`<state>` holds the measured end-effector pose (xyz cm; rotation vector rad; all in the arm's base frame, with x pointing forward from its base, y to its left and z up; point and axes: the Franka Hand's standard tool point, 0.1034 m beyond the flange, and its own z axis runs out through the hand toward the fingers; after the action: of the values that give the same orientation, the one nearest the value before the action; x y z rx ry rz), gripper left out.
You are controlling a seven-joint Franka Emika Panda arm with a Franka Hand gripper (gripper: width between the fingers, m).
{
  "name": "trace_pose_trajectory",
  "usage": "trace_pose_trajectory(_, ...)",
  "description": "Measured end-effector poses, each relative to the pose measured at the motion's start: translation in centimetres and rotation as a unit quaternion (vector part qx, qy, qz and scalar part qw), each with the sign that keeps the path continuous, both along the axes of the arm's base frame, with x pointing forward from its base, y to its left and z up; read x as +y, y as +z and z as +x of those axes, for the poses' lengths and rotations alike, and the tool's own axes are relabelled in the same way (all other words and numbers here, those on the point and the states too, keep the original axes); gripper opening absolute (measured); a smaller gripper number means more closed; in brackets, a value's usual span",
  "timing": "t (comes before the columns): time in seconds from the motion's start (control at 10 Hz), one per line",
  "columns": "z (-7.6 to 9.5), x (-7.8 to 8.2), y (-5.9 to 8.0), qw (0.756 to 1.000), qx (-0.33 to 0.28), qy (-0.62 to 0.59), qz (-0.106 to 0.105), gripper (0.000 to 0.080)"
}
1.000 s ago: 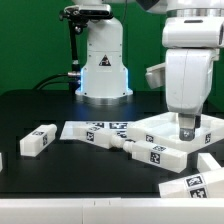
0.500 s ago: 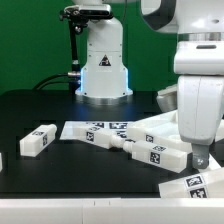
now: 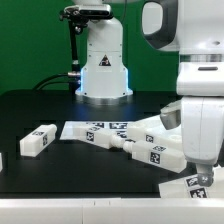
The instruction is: Assemble desk
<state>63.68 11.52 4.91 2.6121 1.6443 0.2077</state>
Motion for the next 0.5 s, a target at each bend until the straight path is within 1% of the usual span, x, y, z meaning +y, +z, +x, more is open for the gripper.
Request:
trace_pose_trajectory(0.1,0.08,0.17,-0.41,1.0,-0.005,0.002,0.002,0.065)
trace_pose_trajectory(0.2,0.02,0.59,-1.11,1.0,-0.009,0.004,0.006,0.065)
trace_pose_trajectory(0.4,0.03,0.69,-1.4,1.0,-0.01,0.0,0.008,0.065)
trace_pose_trajectory(0.5,0.03,0.68,-1.4,1.0,-0.01,0.0,0.008,0.0611)
